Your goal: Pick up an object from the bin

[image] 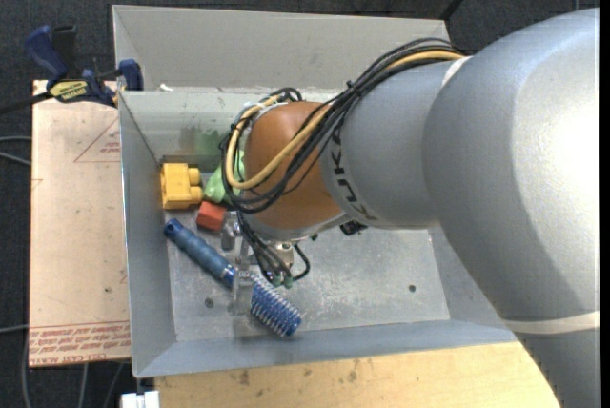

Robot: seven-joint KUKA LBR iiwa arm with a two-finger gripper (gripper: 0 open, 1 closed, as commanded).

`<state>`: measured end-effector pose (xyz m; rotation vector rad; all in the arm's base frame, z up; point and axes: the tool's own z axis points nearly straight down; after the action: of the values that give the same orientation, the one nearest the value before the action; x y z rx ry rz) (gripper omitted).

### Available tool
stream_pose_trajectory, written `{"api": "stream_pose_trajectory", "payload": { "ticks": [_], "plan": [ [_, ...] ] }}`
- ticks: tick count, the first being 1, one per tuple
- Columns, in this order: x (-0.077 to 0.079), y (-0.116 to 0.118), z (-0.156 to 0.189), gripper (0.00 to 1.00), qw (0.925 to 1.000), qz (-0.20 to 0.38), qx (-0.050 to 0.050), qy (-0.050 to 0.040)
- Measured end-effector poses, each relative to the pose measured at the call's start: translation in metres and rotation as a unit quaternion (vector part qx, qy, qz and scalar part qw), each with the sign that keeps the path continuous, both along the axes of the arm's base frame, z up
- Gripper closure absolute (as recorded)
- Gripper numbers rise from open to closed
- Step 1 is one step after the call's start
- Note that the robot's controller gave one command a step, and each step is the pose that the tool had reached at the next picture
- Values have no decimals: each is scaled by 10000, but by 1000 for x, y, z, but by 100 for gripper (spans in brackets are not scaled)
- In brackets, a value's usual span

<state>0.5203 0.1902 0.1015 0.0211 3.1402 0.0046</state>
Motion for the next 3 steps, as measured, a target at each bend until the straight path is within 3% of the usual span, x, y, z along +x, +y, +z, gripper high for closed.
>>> {"api": "stream_pose_trajectory", "payload": {
  "ticks": [1, 2, 3],
  "plan": [
    [-11, 15, -1, 0, 9928, -1200, -7, 16],
    [-24, 5, -33, 0, 9835, -1810, -14, 25],
    [-24, 5, -33, 0, 9835, -1809, -8, 26]
  ]
}}
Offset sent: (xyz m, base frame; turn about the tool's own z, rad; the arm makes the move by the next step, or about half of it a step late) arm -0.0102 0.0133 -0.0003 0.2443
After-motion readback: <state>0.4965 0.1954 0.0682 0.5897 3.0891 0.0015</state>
